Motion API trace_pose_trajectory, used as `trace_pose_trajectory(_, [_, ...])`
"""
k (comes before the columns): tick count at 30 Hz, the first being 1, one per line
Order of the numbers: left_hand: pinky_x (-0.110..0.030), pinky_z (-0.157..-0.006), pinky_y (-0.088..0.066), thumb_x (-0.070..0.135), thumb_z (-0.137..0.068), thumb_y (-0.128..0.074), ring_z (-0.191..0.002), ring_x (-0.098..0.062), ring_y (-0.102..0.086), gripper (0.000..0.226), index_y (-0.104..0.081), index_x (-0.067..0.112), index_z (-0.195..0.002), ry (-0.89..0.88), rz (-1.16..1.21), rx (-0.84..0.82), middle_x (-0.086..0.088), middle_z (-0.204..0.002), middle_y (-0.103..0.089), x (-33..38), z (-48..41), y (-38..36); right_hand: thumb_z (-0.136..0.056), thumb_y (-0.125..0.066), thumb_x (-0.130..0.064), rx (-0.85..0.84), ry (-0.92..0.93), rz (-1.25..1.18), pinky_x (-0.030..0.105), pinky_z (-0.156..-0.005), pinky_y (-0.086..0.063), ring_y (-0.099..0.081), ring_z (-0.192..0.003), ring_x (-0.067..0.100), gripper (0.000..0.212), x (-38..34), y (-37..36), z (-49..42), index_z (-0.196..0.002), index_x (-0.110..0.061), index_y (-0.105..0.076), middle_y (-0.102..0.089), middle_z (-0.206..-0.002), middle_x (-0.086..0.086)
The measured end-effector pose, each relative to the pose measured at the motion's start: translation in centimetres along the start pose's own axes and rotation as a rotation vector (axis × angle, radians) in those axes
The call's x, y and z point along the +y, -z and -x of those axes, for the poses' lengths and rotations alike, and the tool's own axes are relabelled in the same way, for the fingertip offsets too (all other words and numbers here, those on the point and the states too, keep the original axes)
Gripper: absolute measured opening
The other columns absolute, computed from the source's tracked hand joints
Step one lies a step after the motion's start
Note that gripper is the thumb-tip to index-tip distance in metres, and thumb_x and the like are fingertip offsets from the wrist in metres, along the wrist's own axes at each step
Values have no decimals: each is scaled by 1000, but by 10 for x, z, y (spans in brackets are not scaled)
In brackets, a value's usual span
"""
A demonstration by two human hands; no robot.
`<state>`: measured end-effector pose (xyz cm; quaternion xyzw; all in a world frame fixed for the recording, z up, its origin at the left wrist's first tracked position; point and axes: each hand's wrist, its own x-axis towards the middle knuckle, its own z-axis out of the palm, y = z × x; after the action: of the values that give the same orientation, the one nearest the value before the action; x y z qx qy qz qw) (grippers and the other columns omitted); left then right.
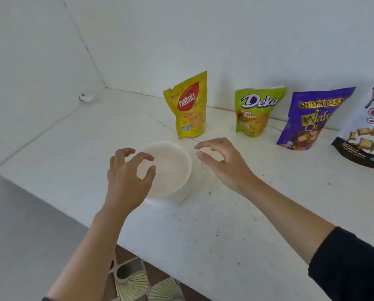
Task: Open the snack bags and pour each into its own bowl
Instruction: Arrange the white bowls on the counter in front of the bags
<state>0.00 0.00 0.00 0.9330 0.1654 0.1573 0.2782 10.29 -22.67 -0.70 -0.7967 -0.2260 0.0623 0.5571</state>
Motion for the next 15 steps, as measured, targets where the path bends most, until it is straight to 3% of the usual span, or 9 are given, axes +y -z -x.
trace_pose_trajectory(2, [-47,-111,-38,28,-94,-67,-138,-20,-34,24,-67,34,-117,88,37,-50,0,-142,-38,-8,-2,-1,-95,-64,-37,-69,-114,-79,7,-90,-36,-44,-125,2,19,-2,-19,-3,-113,-40,-69,-50,-126,-9])
trace_pose_trajectory(4, [-35,-108,-36,20,-96,-63,-135,-17,-37,31,-62,32,-124,146,89,-87,1,-143,-39,-15,-2,-5,-93,-67,-34,-139,-196,-91,11,-89,-36,-49,-121,9,22,-1,-38,-4,-115,-39,-67,-50,-129,-6])
trace_pose_trajectory(7, [-17,-94,-33,2,-94,-56,-119,-3,-41,47,-57,28,-133,219,259,-92,8,-140,-45,-23,-3,-11,-88,-69,-16,-96,-258,-28,26,-90,-47,-57,-104,23,34,1,-58,-8,-116,-35,-65,-49,-125,0])
trace_pose_trajectory(10, [-6,-78,-38,-5,-90,-49,-110,1,-46,60,-54,29,-138,247,334,-83,12,-138,-46,-23,-3,-11,-84,-60,-6,-13,-250,61,26,-74,-45,-56,-82,19,40,1,-67,-11,-114,-33,-64,-49,-113,-3])
trace_pose_trajectory(13, [-2,-72,-39,-6,-91,-46,-103,16,-49,60,-52,30,-139,236,358,-118,16,-137,-46,-27,-6,-10,-85,-56,-5,-38,-244,111,25,-71,-43,-53,-85,10,40,-1,-67,-15,-115,-31,-61,-48,-111,-3])
trace_pose_trajectory(15, [-12,-87,-43,0,-91,-47,-117,1,-49,58,-53,34,-137,217,355,-144,17,-139,-47,-31,-7,-7,-87,-54,-3,-78,-253,107,21,-74,-42,-51,-90,6,41,-4,-63,-17,-118,-29,-59,-48,-119,-3])
